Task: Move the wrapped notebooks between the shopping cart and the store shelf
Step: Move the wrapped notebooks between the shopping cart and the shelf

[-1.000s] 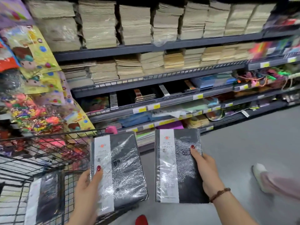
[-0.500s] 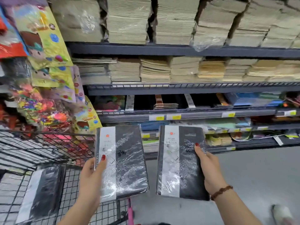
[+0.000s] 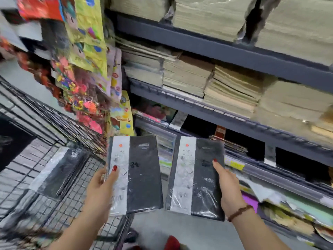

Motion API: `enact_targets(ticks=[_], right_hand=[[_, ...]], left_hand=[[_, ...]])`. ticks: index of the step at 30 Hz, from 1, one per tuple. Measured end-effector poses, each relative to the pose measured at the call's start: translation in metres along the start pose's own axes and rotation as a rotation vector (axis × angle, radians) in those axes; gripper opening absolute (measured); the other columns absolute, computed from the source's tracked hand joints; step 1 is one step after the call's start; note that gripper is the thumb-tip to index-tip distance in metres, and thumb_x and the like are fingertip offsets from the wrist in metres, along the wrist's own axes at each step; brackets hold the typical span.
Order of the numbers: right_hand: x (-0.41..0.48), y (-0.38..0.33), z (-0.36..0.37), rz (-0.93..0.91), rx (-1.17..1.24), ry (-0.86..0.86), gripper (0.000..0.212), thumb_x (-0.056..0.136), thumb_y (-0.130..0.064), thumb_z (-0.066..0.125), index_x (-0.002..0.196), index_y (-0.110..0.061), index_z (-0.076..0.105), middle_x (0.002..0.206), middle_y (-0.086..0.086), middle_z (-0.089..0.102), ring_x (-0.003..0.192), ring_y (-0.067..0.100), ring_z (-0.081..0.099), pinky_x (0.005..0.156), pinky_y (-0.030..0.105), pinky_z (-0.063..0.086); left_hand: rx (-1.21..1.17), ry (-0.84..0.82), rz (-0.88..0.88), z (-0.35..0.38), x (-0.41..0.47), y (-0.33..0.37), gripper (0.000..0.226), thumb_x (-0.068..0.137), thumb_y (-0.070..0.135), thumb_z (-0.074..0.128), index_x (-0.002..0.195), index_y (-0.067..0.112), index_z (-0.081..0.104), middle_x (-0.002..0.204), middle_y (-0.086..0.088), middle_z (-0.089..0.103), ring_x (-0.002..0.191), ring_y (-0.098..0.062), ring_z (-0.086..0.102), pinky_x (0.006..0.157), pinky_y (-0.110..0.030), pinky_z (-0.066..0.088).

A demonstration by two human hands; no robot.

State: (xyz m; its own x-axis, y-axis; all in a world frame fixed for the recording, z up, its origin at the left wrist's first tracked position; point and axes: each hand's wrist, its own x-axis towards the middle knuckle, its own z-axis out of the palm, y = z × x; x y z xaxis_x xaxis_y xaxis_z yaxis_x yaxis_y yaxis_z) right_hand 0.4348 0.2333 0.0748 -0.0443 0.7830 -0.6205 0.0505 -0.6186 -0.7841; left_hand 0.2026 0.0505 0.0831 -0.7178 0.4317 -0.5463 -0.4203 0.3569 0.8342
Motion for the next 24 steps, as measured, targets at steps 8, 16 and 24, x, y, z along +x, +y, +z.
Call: enact_targets(ticks=[8, 16, 24], right_hand=[[0.068, -0.038, 0.046, -0.046, 0.007, -0.008, 0.038, 0.077, -0.028, 0.069, 0.101, 0.001, 0.064, 0.09, 0.016, 0.07, 0.077, 0.03, 0.066, 0.072, 0.038, 0.052], [0.114, -0.05, 0.081, -0.097, 0.016, 0.021, 0.065, 0.074, -0.029, 0.072, 0.12, 0.01, 0.051, 0.122, 0.032, 0.053, 0.081, 0.023, 0.054, 0.073, 0.034, 0.042], [0.132, -0.062, 0.092, -0.113, -0.188, -0.042, 0.033, 0.075, -0.012, 0.075, 0.103, 0.002, 0.066, 0.091, 0.011, 0.068, 0.072, 0.018, 0.062, 0.068, 0.027, 0.049]], left_hand=[[-0.017, 0.055, 0.064, 0.036, 0.049, 0.011, 0.026, 0.086, 0.038, 0.064, 0.106, 0.023, 0.057, 0.094, -0.006, 0.068, 0.045, -0.012, 0.049, 0.05, -0.024, 0.037], [-0.051, 0.043, 0.141, 0.052, 0.086, 0.023, 0.023, 0.088, 0.034, 0.064, 0.101, 0.016, 0.059, 0.08, 0.0, 0.074, 0.054, -0.012, 0.064, 0.052, -0.029, 0.049], [-0.047, 0.039, 0.188, 0.057, 0.097, 0.023, 0.023, 0.086, 0.037, 0.063, 0.1, 0.019, 0.058, 0.071, 0.007, 0.063, 0.053, -0.012, 0.051, 0.046, -0.023, 0.036]])
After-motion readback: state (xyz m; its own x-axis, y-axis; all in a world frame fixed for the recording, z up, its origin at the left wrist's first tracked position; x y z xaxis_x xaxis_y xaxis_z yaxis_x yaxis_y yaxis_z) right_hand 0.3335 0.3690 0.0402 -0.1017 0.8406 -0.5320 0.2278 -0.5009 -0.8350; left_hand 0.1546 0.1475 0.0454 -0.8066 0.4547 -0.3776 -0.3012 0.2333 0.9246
